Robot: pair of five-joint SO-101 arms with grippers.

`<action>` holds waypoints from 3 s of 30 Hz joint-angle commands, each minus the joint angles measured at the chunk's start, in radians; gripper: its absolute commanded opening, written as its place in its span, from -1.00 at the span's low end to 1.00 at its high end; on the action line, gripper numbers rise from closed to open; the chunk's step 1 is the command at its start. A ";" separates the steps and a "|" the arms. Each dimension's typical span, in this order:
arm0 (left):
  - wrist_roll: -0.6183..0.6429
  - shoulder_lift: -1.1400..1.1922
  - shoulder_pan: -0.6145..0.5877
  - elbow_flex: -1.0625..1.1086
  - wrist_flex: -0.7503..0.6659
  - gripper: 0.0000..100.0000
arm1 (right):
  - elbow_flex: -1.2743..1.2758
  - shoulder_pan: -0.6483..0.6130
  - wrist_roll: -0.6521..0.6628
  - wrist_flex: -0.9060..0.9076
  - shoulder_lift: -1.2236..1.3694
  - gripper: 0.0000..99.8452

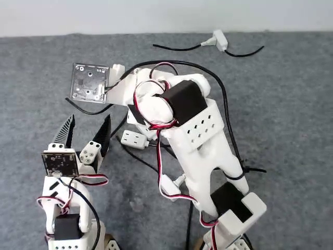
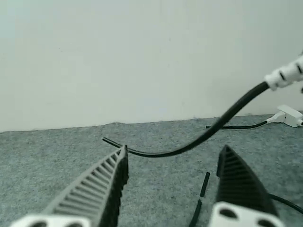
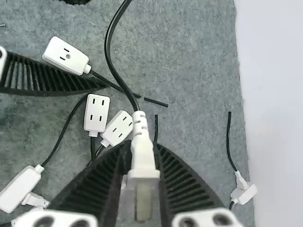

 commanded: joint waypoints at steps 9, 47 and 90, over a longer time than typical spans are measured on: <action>-0.018 -0.012 0.089 0.012 -0.026 -0.39 | -0.049 -0.119 -0.046 0.044 0.045 -0.98; 0.011 -0.015 -0.011 -0.134 0.087 -0.39 | 0.425 -0.028 -0.046 -0.054 0.082 -0.98; 0.011 -0.014 -0.009 -0.094 0.054 -0.39 | 0.232 -0.062 -0.302 0.030 -0.140 -0.46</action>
